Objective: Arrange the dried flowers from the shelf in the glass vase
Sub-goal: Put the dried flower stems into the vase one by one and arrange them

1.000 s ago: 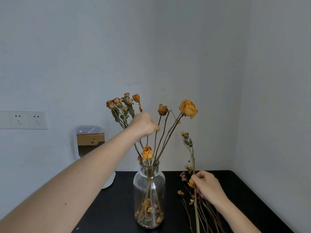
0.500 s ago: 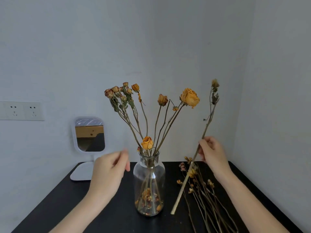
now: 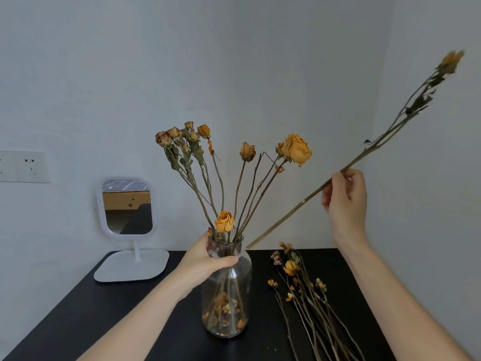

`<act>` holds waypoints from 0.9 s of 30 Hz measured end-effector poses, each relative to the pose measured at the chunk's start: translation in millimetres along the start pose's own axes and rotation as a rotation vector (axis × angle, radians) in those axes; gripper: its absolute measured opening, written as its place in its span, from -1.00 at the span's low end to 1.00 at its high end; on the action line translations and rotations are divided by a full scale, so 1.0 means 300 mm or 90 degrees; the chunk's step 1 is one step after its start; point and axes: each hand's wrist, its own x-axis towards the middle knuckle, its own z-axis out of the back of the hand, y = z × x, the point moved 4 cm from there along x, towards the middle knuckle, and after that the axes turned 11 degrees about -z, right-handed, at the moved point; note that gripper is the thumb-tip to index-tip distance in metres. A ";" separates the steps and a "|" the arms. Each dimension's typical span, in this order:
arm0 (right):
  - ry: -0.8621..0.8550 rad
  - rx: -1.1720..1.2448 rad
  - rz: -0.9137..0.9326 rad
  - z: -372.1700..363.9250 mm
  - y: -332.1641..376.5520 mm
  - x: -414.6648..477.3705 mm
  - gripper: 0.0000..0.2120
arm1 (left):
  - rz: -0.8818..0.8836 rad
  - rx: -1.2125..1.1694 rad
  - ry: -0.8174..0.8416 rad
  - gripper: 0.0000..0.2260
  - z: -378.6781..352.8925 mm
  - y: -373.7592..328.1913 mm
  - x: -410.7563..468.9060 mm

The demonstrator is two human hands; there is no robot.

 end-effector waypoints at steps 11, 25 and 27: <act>0.031 0.028 0.016 -0.067 -0.009 0.028 -0.82 | -0.064 0.057 -0.124 -0.53 -0.015 0.037 0.018; 0.221 -0.156 0.090 -0.227 -0.028 -0.068 -0.87 | -0.065 0.052 -0.141 -0.43 -0.025 0.070 0.027; 0.234 -0.243 0.135 -0.252 -0.019 -0.088 -0.94 | -0.070 0.048 -0.142 -0.43 -0.026 0.069 0.025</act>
